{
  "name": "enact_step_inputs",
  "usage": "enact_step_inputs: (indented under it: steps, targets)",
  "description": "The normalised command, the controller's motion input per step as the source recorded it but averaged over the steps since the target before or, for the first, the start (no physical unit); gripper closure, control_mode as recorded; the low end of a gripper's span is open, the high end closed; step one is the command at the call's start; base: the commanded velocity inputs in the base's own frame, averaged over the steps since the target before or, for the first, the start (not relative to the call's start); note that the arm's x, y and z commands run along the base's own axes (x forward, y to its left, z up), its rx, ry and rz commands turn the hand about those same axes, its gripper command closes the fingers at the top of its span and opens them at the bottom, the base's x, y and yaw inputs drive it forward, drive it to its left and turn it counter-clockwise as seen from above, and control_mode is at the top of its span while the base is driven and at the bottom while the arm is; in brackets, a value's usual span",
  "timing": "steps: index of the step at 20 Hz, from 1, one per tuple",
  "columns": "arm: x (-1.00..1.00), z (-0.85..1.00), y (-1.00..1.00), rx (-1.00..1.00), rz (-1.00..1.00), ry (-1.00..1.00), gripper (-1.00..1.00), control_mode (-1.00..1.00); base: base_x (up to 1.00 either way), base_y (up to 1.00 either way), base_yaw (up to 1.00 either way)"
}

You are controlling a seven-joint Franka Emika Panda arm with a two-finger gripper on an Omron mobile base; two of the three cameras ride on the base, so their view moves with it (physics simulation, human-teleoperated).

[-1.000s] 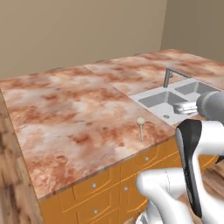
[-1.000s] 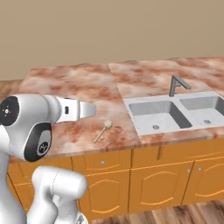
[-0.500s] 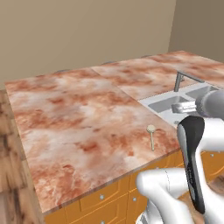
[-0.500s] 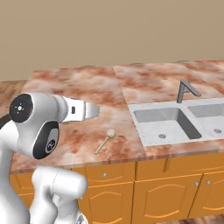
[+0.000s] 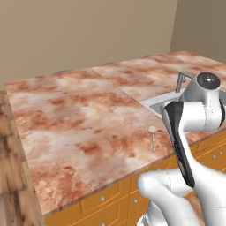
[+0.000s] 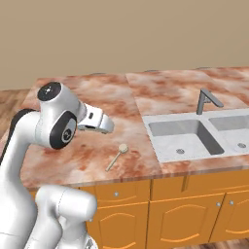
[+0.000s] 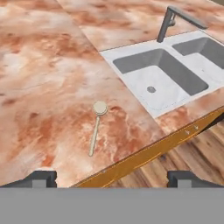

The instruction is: Grab the spray bottle from the cabinet, then place it next to the cutting board for sanitizing. Then grab the dish brush from the countertop next to the sink and place it next to the cutting board.

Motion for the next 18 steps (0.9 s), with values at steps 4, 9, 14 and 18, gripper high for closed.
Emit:
enact_step_inputs:
  steps: [4, 9, 14, 18]
  targets:
    - [0.31, -0.82, 0.00, 0.15, -0.07, 0.25, -1.00, -1.00, 0.00, 0.00, 0.00]
    - [0.27, -0.78, 0.04, 0.23, 0.00, 0.23, -1.00, -1.00, 0.00, 0.00, 0.00]
    - [0.52, -0.44, 0.16, -0.01, -0.01, 0.30, -1.00, -1.00, 0.00, 0.00, 0.00]
    - [0.61, -0.20, 0.04, -0.07, -0.01, 0.36, -1.00, -1.00, 0.00, 0.00, 0.00]
